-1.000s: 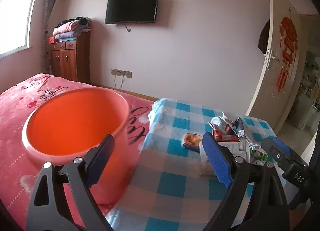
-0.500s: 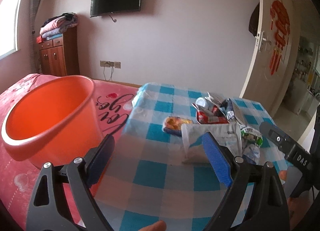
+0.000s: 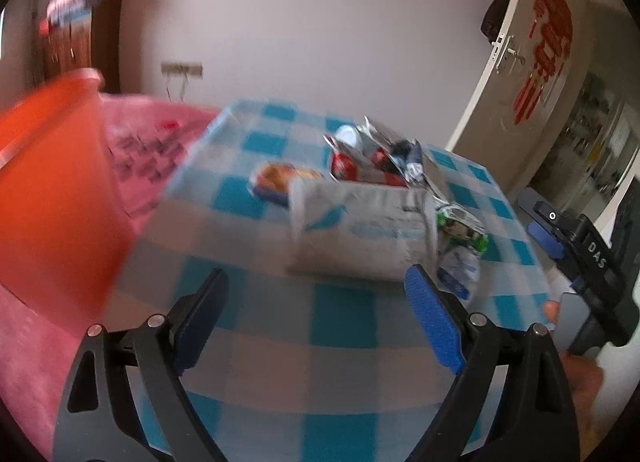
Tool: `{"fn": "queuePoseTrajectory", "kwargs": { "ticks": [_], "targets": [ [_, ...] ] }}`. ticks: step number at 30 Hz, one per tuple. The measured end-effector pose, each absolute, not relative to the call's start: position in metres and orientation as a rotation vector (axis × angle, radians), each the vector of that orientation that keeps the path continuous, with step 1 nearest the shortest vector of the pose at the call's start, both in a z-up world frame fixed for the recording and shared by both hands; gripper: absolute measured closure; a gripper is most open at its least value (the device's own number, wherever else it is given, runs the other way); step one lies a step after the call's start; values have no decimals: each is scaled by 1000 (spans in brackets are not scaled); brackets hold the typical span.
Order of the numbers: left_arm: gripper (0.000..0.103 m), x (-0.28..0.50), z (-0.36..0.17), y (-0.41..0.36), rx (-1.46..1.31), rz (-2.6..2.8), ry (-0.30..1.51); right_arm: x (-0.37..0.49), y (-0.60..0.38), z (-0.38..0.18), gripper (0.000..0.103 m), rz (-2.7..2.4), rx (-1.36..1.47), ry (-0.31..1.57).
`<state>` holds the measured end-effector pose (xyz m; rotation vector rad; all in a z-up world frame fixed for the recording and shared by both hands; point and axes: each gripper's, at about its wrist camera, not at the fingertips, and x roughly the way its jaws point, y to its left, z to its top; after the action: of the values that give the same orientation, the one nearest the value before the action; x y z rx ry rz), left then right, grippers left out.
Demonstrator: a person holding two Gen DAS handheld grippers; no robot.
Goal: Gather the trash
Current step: 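Move both tools back over the table toward the remaining trash, then reach the right tool toward the green-white bag on the table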
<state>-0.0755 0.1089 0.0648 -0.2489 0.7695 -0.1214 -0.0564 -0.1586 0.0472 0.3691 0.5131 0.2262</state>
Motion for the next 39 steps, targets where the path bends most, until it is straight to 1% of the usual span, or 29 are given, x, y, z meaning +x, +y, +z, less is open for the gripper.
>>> {"fn": "queuePoseTrajectory", "kwargs": {
  "ticks": [6,12,16,20,23,30,33,39],
  "targets": [
    [13,-59,51,99,-398,-154,843,-46,-195,32,5,183,457,565],
    [13,-40,43,98,-606,-167,883,-39,-205,20,5,223,489,631],
    [13,-28,43,92,-691,-166,888,-39,-205,15,5,245,490,655],
    [13,-10,61,80,-618,-116,840,-41,-209,13,5,259,497,659],
    [13,13,74,66,-495,-54,822,-43,-215,15,5,252,500,649],
    [13,62,66,30,-240,56,935,-47,-225,17,5,245,519,634],
    [13,65,58,23,-170,70,986,-47,-227,17,5,250,515,640],
    [13,36,44,18,-29,38,1052,-41,-222,14,5,276,486,676]
  ]
}}
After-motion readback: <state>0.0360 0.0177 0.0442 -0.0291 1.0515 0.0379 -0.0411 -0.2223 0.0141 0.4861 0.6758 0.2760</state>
